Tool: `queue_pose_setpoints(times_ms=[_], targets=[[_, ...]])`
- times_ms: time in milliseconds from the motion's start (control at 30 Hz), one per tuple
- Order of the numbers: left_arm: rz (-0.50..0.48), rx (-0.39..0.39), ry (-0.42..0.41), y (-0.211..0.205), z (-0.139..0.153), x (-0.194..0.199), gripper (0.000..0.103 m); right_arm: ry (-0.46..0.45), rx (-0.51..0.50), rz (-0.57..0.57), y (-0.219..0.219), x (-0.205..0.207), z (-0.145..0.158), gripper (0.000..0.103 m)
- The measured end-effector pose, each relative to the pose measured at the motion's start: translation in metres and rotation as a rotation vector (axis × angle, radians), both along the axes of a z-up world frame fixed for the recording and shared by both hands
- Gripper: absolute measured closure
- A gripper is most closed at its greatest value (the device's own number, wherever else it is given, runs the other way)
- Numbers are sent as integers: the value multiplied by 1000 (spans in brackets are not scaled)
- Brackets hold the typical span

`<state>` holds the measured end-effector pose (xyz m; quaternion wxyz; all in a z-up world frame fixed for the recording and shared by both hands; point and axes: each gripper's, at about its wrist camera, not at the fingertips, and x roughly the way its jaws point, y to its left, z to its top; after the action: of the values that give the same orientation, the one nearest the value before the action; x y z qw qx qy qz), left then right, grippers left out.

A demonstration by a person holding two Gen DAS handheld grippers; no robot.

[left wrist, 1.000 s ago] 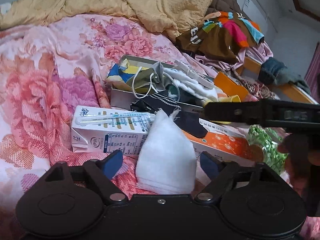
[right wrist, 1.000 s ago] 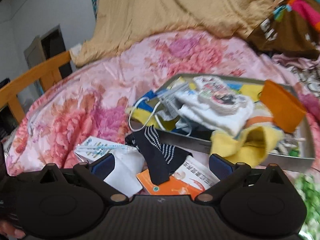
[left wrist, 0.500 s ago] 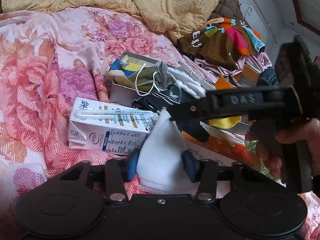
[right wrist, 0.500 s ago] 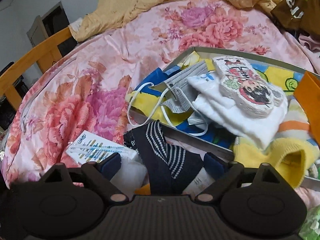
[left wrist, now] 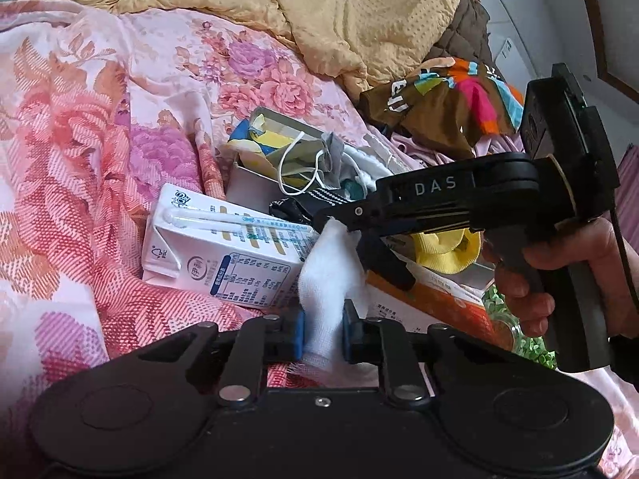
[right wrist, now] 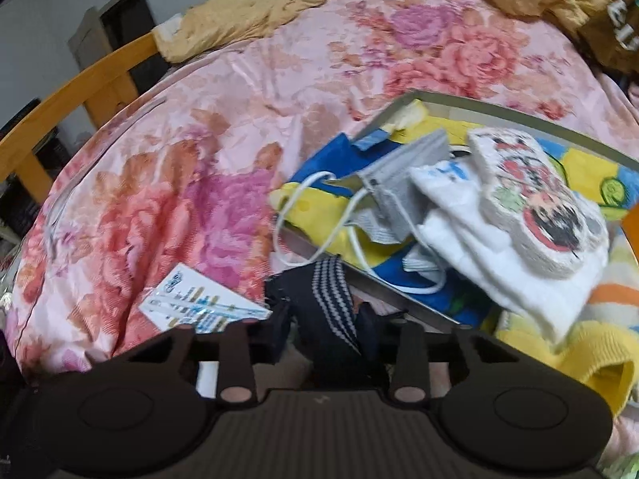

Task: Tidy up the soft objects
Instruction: 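Close the left gripper on the white cloth while the right closes on the black striped sock, then carry the white cloth and black sock with both grippers and lower them into the tray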

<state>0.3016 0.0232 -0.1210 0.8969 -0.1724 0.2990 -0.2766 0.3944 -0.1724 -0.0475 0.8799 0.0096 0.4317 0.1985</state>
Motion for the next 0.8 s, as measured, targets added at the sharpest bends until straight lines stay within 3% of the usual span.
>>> queue_pose_setpoints(times_ms=[67,133,367,800], targets=[[2,-5,-1,1,-1,-1,85,-5,-5,12,4,-3,1,89],[3,-11,0,2,-1,0,85,-14,-14,22,8,-7,2,97],[9,-13,-5,3,-1,-1,86,-118,-15,7,3,-40,5,101],[87,106,-4,-9,33,-20,93,-352,-17,-13,-23,-128,30,102]])
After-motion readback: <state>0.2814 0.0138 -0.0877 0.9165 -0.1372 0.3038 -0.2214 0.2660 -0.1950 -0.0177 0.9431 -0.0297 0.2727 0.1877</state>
